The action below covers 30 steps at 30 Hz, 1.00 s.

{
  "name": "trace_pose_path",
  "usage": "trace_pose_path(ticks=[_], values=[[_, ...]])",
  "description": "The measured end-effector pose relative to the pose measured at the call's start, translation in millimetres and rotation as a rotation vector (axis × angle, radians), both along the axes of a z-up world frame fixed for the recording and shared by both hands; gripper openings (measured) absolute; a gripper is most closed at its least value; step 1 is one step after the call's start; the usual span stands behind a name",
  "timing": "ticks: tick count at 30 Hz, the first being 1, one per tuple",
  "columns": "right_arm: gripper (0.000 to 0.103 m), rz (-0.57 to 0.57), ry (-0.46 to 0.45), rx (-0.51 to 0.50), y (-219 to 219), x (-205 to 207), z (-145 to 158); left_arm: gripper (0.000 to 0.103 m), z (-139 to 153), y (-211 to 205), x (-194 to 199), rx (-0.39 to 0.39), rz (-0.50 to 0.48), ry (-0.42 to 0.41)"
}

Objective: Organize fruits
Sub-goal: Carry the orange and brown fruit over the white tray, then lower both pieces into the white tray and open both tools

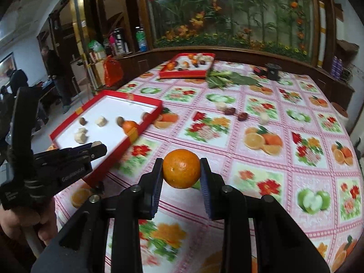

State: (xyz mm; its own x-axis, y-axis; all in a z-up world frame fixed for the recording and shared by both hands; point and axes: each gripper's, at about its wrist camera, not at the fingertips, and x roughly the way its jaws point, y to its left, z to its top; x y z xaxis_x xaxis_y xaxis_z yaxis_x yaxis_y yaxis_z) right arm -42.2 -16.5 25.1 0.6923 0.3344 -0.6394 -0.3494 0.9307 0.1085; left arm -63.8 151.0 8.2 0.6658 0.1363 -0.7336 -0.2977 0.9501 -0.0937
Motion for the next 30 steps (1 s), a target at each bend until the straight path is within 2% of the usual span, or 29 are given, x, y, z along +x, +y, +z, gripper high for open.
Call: trace_pose_path(ticks=[7, 14, 19, 30], values=[[0.033, 0.126, -0.012, 0.014, 59.9, 25.7, 6.6, 0.022, 2.4, 64.6, 7.1, 0.020, 0.158, -0.002], [0.033, 0.244, 0.008, 0.008, 131.9, 53.9, -6.9, 0.022, -0.4, 120.5, 14.0, 0.039, 0.291, 0.013], [0.033, 0.273, 0.050, 0.000, 162.6, 71.8, -25.5, 0.022, -4.3, 142.9, 20.7, 0.049, 0.337, 0.028], [0.034, 0.309, 0.112, -0.025, 183.8, 84.0, -50.1, 0.023, -15.1, 156.3, 23.0, 0.053, 0.373, 0.057]])
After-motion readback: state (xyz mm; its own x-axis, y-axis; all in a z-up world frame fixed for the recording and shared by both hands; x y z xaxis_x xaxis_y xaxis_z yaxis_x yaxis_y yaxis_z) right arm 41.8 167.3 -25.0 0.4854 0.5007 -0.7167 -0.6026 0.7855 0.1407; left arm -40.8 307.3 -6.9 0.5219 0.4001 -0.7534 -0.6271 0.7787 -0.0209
